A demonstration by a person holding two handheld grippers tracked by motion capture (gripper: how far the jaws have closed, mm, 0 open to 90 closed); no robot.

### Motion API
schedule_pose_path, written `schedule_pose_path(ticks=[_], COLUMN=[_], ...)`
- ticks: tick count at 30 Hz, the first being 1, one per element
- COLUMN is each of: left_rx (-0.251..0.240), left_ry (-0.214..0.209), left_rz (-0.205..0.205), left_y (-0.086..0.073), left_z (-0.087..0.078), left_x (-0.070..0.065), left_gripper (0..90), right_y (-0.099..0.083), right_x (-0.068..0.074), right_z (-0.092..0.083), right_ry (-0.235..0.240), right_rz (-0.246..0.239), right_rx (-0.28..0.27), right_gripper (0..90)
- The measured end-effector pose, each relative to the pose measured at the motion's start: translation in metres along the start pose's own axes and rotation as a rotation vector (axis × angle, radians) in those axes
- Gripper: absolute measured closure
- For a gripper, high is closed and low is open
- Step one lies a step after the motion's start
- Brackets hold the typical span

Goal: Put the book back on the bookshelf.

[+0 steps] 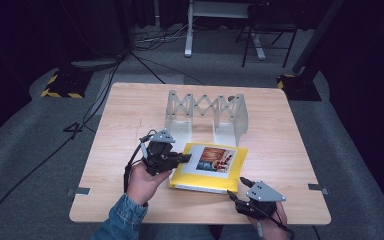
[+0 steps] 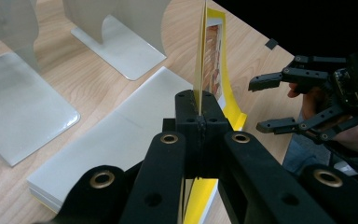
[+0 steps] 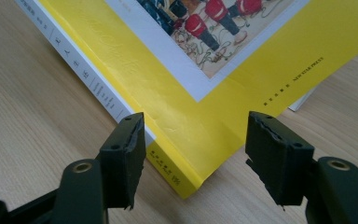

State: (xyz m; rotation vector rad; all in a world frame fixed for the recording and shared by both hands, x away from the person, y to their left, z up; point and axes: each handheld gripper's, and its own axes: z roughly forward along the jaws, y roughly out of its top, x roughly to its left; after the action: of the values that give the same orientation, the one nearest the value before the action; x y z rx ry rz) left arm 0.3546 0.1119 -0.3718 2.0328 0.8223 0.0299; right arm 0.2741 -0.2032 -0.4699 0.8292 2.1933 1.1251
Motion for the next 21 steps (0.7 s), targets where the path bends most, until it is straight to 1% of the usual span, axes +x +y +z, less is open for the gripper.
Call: schedule_pose_path(ticks=[1, 2, 3, 4, 5, 8, 12, 14, 16, 21], left_rx=[0.0, 0.0, 0.002, 0.0, 0.0, -0.003, -0.003, 0.001, 0.003, 0.004], left_ry=[0.0, 0.001, 0.005, 0.0, 0.0, -0.012, -0.021, -0.033, -0.038, -0.062], left_rz=[0.0, 0.013, 0.014, 0.024, 0.024, 0.038, 0.05, 0.059, 0.065, 0.063], left_y=[0.0, 0.002, 0.003, 0.006, 0.006, 0.014, 0.02, 0.025, 0.027, 0.031], left_z=[0.0, 0.001, 0.001, 0.002, 0.002, 0.002, 0.004, 0.006, 0.006, 0.009], left_x=[0.0, -0.001, -0.002, -0.004, -0.004, -0.007, -0.009, -0.011, -0.011, -0.009], left_gripper=[89.4, 89.4, 89.4, 89.4, 89.3, 89.4, 89.4, 89.4, 89.4, 89.4], right_y=[0.0, 0.0, 0.0, 0.0, 0.0, 0.001, 0.002, 0.003, 0.005, 0.007], right_x=[0.0, 0.001, 0.001, 0.004, 0.004, 0.01, 0.012, 0.012, 0.013, 0.015], right_z=[0.0, 0.0, -0.001, -0.002, -0.002, -0.003, -0.001, 0.001, 0.002, 0.005], right_ry=[0.0, -0.009, -0.02, -0.045, -0.045, -0.081, -0.096, -0.111, -0.112, -0.122], right_rz=[0.0, -0.001, -0.001, -0.019, -0.019, -0.075, -0.094, -0.106, -0.116, -0.125], right_rx=[0.0, 0.005, 0.007, -0.001, -0.001, -0.012, -0.002, -0.009, -0.01, -0.003], right_gripper=[37.4, 36.6, 36.3, 36.2, 36.2, 36.1, 35.7, 35.2, 34.6, 33.1])
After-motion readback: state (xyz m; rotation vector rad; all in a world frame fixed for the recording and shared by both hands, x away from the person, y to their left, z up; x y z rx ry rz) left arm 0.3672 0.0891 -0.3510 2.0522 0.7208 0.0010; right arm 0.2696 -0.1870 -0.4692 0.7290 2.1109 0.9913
